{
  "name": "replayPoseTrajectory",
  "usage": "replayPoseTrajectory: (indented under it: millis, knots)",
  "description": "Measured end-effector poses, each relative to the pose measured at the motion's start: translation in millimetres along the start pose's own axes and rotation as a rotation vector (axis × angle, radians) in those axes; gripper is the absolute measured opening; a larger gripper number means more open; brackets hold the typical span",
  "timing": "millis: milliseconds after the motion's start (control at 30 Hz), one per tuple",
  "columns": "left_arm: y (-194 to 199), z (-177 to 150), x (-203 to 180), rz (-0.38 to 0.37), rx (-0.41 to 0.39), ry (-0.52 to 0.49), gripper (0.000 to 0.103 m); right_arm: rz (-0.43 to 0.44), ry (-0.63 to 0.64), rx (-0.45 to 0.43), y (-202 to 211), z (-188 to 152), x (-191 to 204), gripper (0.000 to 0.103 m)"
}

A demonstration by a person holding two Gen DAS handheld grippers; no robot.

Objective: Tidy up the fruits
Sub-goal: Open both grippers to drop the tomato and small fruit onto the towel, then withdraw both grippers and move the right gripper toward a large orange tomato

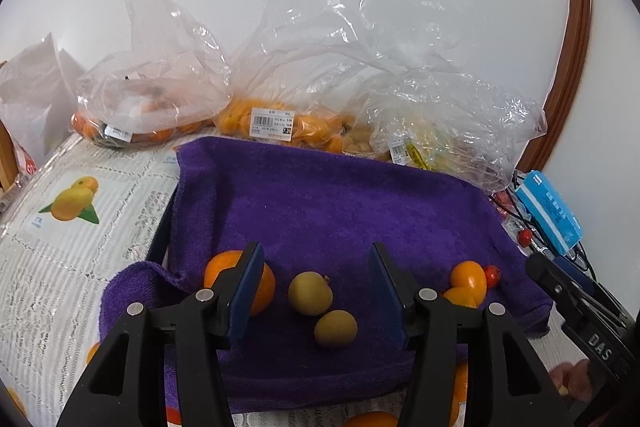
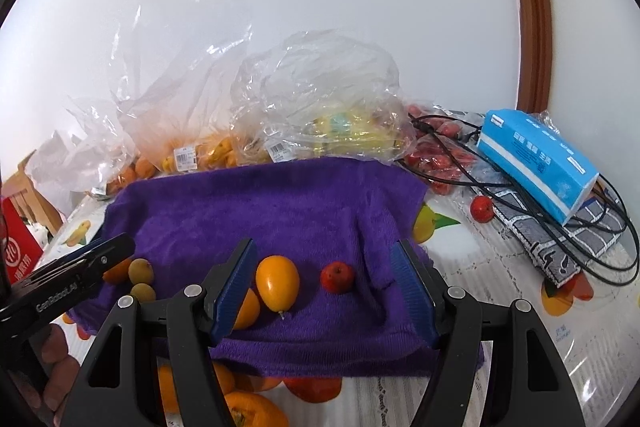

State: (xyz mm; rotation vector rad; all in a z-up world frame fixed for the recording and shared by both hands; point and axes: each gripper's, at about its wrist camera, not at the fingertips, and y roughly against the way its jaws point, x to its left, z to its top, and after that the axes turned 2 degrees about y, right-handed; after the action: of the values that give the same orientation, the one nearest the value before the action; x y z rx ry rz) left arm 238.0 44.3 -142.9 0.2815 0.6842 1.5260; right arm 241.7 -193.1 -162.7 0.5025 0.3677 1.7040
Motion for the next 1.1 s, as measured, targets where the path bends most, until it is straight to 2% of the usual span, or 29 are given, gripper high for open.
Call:
replayPoseTrajectory:
  millis: [367,500,733,867,933,1000,1033,1100]
  knots:
    - [11,-1,12,0.018,-0.012,0.027,0.052,0.061,-0.046,0.075,22,-33,-9,0.069]
    - [17,-7,14,0.014,-0.010,0.025,0.052,0.072,-0.014,0.120,25,-46,-2,0.069]
    - [33,-18,22,0.014,-0.012,0.025,0.053,0.158,0.035,0.182,29,-62,17,0.069]
    - [40,-24,27,0.020,-0.008,0.021,0.053,0.146,0.076,0.240,22,-66,26,0.069]
    - [44,-27,29,0.012,-0.005,0.026,0.053,0.142,0.089,0.262,18,-67,29,0.061]
    - [45,-30,30,0.005,0.004,0.027,0.053,0.143,0.089,0.286,13,-68,29,0.047]
    - [46,-32,30,0.002,0.013,0.024,0.053,0.148,0.087,0.289,13,-68,28,0.044]
    - [47,-35,29,0.001,0.018,0.013,0.053,0.137,0.085,0.285,14,-68,28,0.044]
